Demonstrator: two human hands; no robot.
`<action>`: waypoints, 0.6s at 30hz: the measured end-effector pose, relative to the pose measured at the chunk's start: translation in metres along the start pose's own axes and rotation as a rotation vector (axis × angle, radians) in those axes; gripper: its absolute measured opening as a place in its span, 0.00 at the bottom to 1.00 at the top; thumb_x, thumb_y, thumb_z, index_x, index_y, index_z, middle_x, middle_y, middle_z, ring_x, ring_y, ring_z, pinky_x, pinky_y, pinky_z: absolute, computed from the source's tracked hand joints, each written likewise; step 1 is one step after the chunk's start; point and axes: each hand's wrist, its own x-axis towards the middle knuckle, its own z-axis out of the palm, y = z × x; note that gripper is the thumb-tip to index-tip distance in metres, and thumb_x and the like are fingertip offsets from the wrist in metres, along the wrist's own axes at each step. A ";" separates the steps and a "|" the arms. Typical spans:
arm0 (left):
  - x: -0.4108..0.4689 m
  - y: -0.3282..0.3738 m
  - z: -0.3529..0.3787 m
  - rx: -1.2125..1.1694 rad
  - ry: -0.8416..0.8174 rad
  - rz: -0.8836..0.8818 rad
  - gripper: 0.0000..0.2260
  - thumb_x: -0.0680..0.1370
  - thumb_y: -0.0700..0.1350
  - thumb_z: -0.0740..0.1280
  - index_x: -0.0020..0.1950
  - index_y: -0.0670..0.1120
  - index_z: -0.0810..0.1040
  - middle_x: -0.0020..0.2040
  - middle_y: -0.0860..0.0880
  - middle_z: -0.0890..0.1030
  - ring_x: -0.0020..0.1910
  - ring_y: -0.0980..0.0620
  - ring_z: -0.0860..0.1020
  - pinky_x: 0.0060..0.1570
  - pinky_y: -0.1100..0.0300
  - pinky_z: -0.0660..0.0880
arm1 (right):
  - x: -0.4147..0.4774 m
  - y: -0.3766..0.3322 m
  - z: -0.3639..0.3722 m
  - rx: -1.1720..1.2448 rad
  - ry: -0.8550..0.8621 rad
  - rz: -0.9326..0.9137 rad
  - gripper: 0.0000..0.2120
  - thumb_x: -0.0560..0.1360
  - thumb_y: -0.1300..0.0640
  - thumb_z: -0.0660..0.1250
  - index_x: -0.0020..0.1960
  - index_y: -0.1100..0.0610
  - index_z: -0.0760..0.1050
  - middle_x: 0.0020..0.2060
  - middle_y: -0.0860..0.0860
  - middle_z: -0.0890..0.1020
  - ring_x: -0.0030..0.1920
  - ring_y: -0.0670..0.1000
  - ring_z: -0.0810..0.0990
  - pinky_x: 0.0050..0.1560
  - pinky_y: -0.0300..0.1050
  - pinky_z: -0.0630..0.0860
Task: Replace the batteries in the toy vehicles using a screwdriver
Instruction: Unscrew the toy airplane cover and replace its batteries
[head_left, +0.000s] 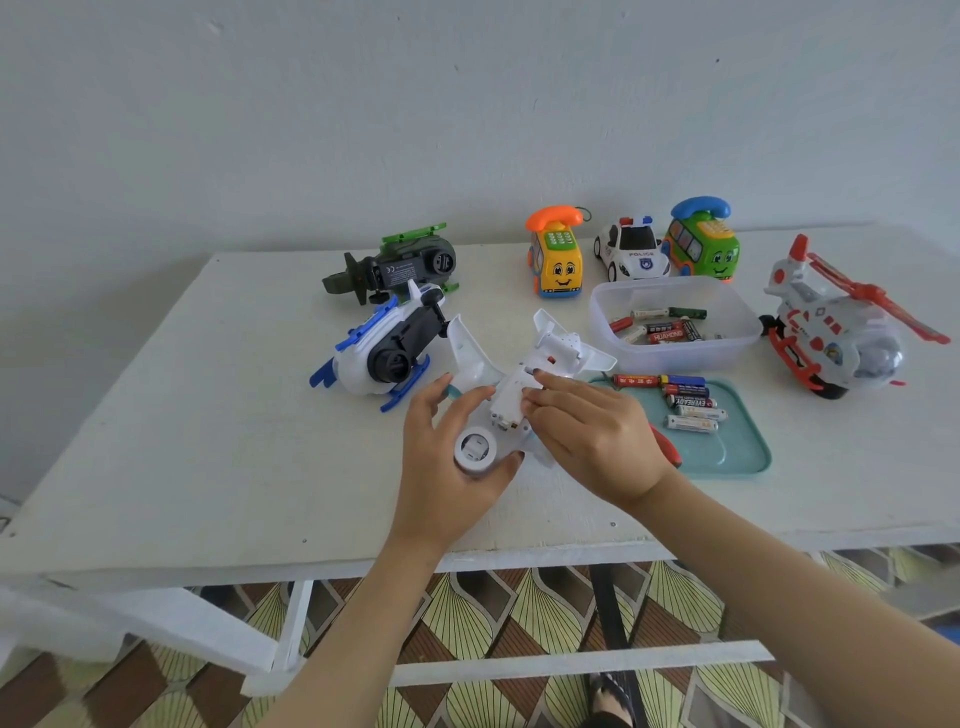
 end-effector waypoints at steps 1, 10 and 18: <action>0.000 0.000 0.000 0.007 -0.003 0.003 0.29 0.67 0.58 0.72 0.65 0.52 0.74 0.66 0.46 0.67 0.67 0.47 0.69 0.64 0.54 0.71 | 0.000 0.000 0.001 -0.010 0.009 0.007 0.07 0.74 0.65 0.68 0.39 0.64 0.83 0.42 0.56 0.85 0.50 0.57 0.84 0.51 0.49 0.81; -0.001 -0.001 0.000 0.029 -0.020 0.002 0.29 0.67 0.59 0.72 0.66 0.52 0.75 0.67 0.45 0.67 0.66 0.44 0.69 0.62 0.45 0.74 | 0.000 -0.008 0.003 -0.072 0.082 0.041 0.05 0.72 0.67 0.70 0.38 0.62 0.83 0.41 0.54 0.86 0.51 0.58 0.84 0.48 0.51 0.82; 0.000 0.000 -0.001 0.015 -0.019 0.003 0.29 0.67 0.59 0.71 0.67 0.55 0.74 0.66 0.45 0.66 0.67 0.45 0.69 0.64 0.50 0.72 | -0.004 -0.013 0.005 -0.147 0.102 0.122 0.05 0.69 0.67 0.73 0.37 0.60 0.82 0.40 0.53 0.85 0.52 0.59 0.83 0.47 0.53 0.82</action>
